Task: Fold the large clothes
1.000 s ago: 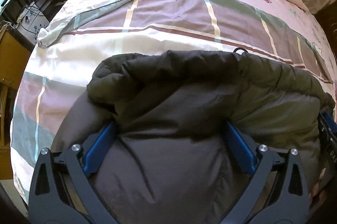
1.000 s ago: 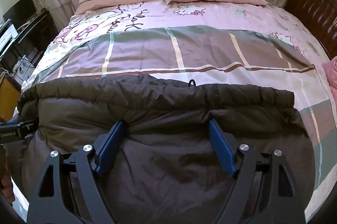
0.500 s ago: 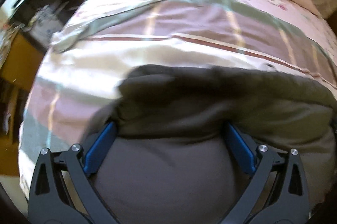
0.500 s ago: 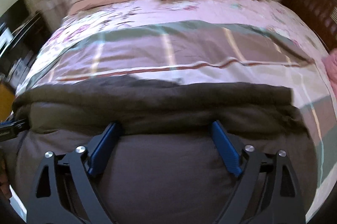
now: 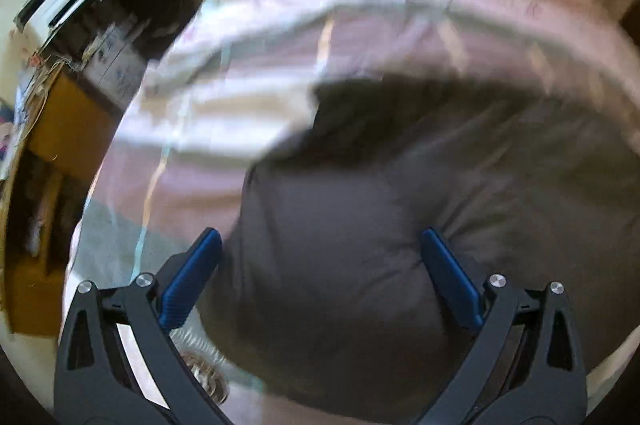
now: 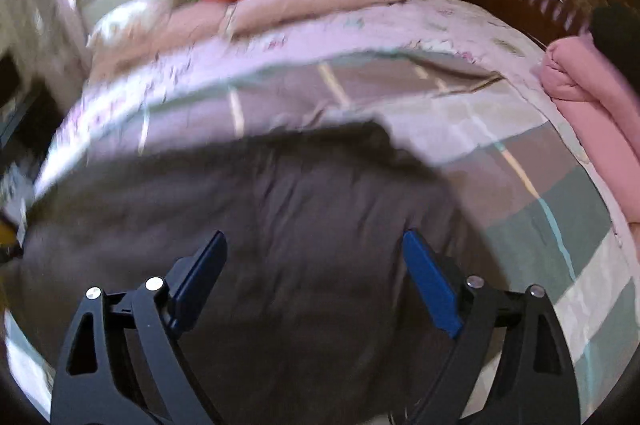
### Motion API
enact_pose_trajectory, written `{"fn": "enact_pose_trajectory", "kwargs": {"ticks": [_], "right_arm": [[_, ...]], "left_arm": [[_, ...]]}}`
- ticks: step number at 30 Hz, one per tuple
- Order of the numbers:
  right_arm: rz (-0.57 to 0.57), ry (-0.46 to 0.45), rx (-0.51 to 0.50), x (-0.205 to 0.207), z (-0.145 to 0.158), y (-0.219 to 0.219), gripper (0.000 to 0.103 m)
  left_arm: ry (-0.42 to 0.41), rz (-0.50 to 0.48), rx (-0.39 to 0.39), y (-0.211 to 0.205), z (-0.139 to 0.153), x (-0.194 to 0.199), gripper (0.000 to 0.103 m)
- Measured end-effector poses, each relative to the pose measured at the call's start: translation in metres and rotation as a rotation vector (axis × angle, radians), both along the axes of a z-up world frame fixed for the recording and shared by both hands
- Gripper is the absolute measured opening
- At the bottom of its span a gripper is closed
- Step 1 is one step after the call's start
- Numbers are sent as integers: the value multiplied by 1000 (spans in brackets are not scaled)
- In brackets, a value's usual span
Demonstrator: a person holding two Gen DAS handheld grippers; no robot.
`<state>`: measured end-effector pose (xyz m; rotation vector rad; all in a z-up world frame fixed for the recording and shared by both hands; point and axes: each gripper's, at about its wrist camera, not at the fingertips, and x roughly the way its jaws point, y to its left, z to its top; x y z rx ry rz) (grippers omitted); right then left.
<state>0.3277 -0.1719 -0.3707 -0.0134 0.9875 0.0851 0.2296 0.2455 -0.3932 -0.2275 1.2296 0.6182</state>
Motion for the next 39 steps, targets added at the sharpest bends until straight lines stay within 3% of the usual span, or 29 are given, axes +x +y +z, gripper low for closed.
{"fn": "enact_pose_trajectory", "kwargs": {"ticks": [1, 3, 4, 6, 8, 13, 17, 22, 25, 31, 35, 39], "right_arm": [[-72, 46, -8, -1, -10, -13, 90], [-258, 98, 164, -14, -13, -53, 90], [-299, 89, 197, -25, -4, -58, 90], [-268, 84, 185, -42, 11, -44, 90], [-163, 114, 196, -63, 25, -9, 90], [56, 127, 118, -110, 59, 59, 91], [78, 85, 29, -122, 95, 58, 94], [58, 60, 35, -126, 148, 41, 95], [63, 59, 41, -133, 174, 39, 97], [26, 91, -63, -155, 217, 42, 99], [37, 103, -57, -170, 249, 43, 99], [38, 104, -94, -182, 283, 44, 99]], "left_arm": [[4, 56, -62, 9, -6, -7, 101], [-67, 157, -150, 17, 6, -24, 101], [-78, 153, -153, 13, 13, -28, 101], [-67, 101, -128, -9, 29, -36, 101], [-45, 50, -113, -33, 39, -44, 101], [-20, -90, -156, -100, 68, -64, 101], [-29, -157, -192, -141, 100, -82, 101], [-52, -200, -260, -178, 138, -101, 101], [-72, -239, -229, -194, 167, -108, 101], [-100, -291, -181, -213, 227, -124, 101], [-108, -307, -159, -219, 262, -133, 101], [-84, -342, -83, -228, 295, -135, 101]]}}
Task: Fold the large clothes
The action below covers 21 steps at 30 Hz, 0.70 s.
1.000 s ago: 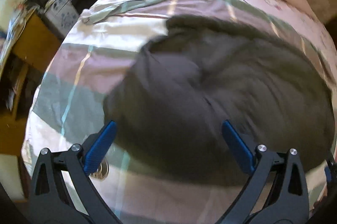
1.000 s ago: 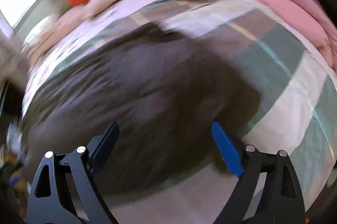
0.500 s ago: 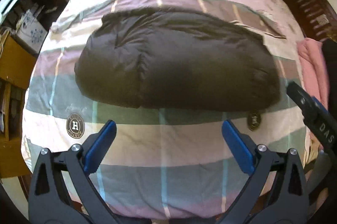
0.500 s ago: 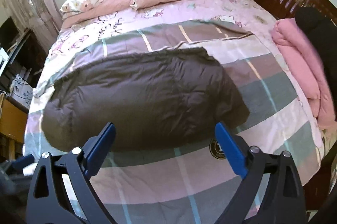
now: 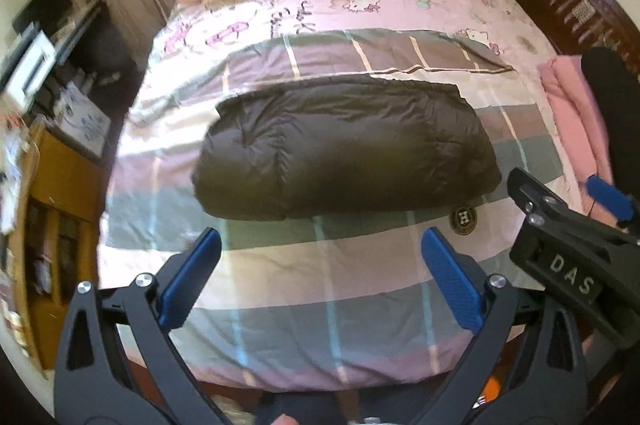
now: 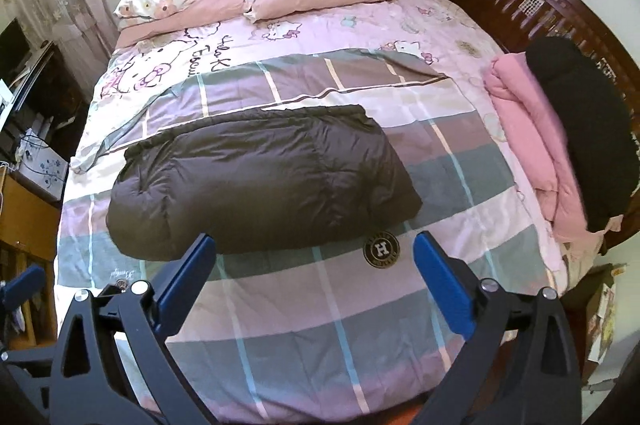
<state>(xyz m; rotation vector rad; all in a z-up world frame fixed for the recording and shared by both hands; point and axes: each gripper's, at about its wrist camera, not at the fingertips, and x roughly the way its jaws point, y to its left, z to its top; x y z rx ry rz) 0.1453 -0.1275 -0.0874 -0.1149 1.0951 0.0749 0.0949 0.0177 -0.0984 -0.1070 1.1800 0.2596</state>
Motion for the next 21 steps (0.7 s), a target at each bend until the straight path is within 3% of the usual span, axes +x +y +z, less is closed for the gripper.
{"fn": "enact_pose_trajectory", "kwargs": {"ticks": [3, 9, 15, 21], "right_arm": [[14, -25, -25, -6, 28, -1, 99], [21, -104, 31, -18, 72, -6, 99], [-3, -93, -7, -25, 71, -6, 99], [11, -59, -3, -22, 60, -1, 99]], "left_arm": [[-21, -5, 29, -2, 25, -3, 101], [-13, 43, -93, 12, 35, 4, 101], [7, 107, -35, 25, 33, 8, 101], [4, 91, -34, 27, 34, 5, 101]]}}
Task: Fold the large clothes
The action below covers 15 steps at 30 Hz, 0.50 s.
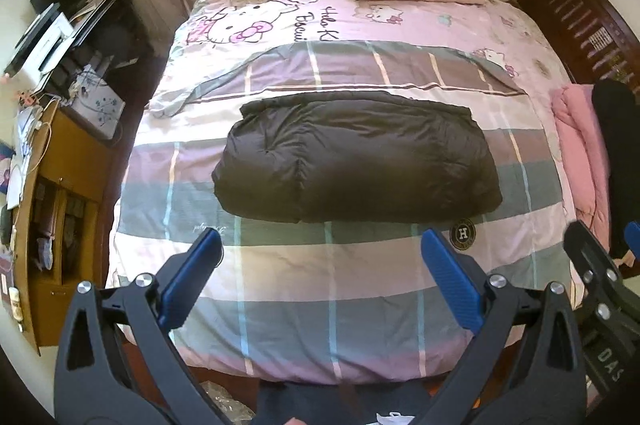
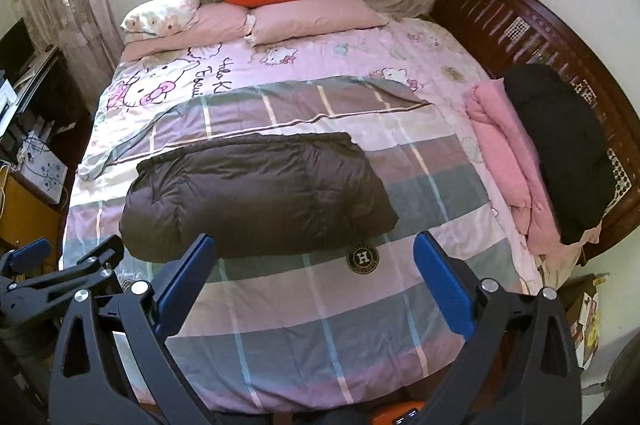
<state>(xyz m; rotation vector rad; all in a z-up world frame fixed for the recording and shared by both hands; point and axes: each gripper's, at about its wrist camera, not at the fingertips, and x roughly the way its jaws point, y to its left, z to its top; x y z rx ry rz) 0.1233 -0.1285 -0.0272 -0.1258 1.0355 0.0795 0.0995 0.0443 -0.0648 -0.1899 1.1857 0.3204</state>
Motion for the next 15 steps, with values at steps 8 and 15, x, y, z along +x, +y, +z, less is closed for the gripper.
{"fn": "enact_pose_trajectory", "kwargs": {"ticks": [8, 15], "right_arm": [[-5, -9, 2, 7, 2, 0, 99], [-7, 1, 11, 6, -1, 0, 99]], "left_arm": [[-13, -9, 49, -2, 7, 6, 101], [-6, -17, 40, -1, 6, 7, 101]]}}
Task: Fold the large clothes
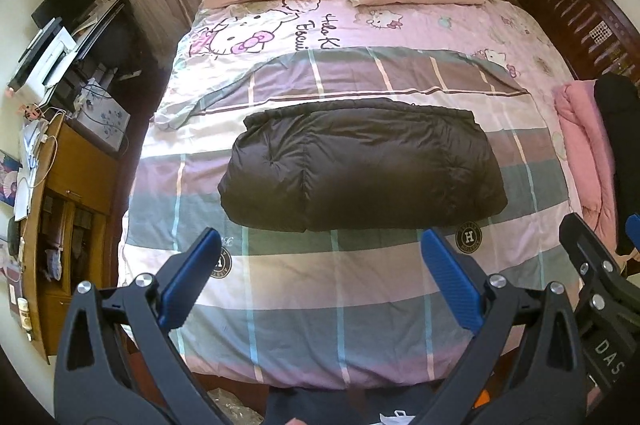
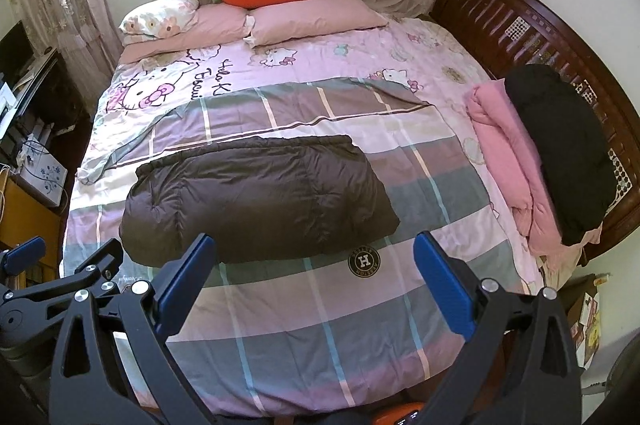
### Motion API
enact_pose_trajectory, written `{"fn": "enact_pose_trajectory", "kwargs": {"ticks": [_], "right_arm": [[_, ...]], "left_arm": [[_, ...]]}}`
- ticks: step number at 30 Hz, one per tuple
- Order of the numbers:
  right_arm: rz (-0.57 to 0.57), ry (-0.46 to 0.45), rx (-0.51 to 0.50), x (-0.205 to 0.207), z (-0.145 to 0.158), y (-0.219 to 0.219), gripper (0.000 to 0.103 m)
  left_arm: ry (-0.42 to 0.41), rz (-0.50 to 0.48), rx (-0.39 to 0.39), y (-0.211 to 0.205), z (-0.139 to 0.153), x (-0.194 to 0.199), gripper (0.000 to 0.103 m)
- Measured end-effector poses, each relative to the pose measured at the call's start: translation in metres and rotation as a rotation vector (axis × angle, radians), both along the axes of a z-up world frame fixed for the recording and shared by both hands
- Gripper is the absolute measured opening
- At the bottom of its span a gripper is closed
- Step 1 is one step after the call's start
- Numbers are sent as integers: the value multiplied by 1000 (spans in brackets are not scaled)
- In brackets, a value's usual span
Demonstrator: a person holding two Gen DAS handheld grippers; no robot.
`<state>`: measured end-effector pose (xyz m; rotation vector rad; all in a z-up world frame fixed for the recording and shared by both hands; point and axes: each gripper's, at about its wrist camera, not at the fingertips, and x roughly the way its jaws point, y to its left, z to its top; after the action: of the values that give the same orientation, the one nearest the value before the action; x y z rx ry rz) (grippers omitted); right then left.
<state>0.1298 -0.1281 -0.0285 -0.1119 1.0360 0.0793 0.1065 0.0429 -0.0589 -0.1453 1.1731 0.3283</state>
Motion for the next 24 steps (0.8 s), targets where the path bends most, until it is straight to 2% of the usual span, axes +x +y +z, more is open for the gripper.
{"fn": "enact_pose_trajectory", "kwargs": {"ticks": [11, 24], "right_arm": [[-1, 15, -1, -2, -8, -4, 99], [9, 4, 2, -3, 1, -9, 99]], "left_arm": [[6, -9, 2, -2, -4, -3, 101], [-4, -9, 5, -4, 5, -1, 101]]}}
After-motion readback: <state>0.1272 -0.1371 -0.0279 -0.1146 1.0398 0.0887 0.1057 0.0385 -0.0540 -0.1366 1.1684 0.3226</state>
